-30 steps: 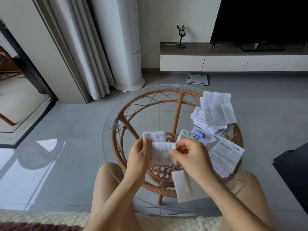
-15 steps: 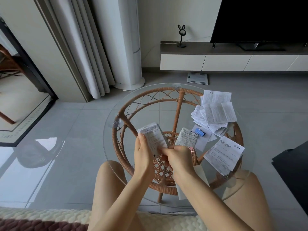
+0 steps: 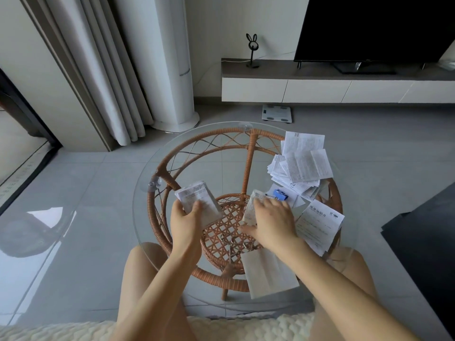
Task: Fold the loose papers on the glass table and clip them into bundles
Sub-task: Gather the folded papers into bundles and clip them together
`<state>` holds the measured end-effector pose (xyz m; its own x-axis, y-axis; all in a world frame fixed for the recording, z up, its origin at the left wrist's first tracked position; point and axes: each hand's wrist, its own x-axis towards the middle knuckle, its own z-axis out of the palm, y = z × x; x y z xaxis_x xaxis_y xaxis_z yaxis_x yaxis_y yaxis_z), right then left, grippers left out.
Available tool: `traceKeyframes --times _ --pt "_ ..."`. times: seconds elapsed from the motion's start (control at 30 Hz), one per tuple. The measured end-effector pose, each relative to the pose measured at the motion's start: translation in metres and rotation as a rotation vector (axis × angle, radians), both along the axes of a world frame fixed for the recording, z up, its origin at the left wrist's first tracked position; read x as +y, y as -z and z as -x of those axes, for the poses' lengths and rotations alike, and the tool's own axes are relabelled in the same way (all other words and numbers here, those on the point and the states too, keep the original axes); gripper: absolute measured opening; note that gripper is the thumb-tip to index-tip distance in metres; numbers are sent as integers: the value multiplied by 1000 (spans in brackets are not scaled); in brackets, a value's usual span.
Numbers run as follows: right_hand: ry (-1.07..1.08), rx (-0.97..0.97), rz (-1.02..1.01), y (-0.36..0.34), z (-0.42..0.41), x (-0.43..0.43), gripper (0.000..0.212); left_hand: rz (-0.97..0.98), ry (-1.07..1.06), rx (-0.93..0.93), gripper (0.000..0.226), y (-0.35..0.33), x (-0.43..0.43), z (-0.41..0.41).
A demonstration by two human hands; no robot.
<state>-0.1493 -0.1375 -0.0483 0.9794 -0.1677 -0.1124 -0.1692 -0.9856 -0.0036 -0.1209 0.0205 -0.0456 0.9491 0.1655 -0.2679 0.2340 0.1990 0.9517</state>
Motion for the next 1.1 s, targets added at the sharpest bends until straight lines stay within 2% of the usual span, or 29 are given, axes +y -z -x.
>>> traceKeyframes --times 0.03,0.13,0.23,0.3,0.4,0.5,0.53,0.6,0.67,0.8,0.93,1.1 --pt "-62 22 62 5 -1 2 70 2 6 9 17 0 1 -2" --pt "-189 -123 247 14 2 9 43 18 43 54 20 2 7 -6" --pt "-238 -264 270 24 5 11 34 98 116 141 28 3 12 -8" --pt "-268 -334 202 21 7 10 32 187 160 211 26 3 16 -9" --pt "-251 -514 8 17 6 1 27 400 264 329 26 2 22 -10" --pt "49 -695 -498 -6 11 0 12 587 392 405 26 0 26 -8" --pt "191 -724 -713 -15 10 1 15 629 426 413 26 0 26 -7" --pt "415 -632 -1182 -25 9 6 15 696 476 405 28 1 25 -4" --pt "516 -533 -1418 -27 7 14 16 717 510 388 28 1 21 -2" --pt "583 -470 -1608 -24 11 35 18 722 531 330 28 -5 13 0" --pt "538 -403 -1640 -25 19 44 29 710 547 286 31 -9 7 1" --pt "453 -370 -1656 -29 25 40 22 586 536 219 34 -7 5 2"
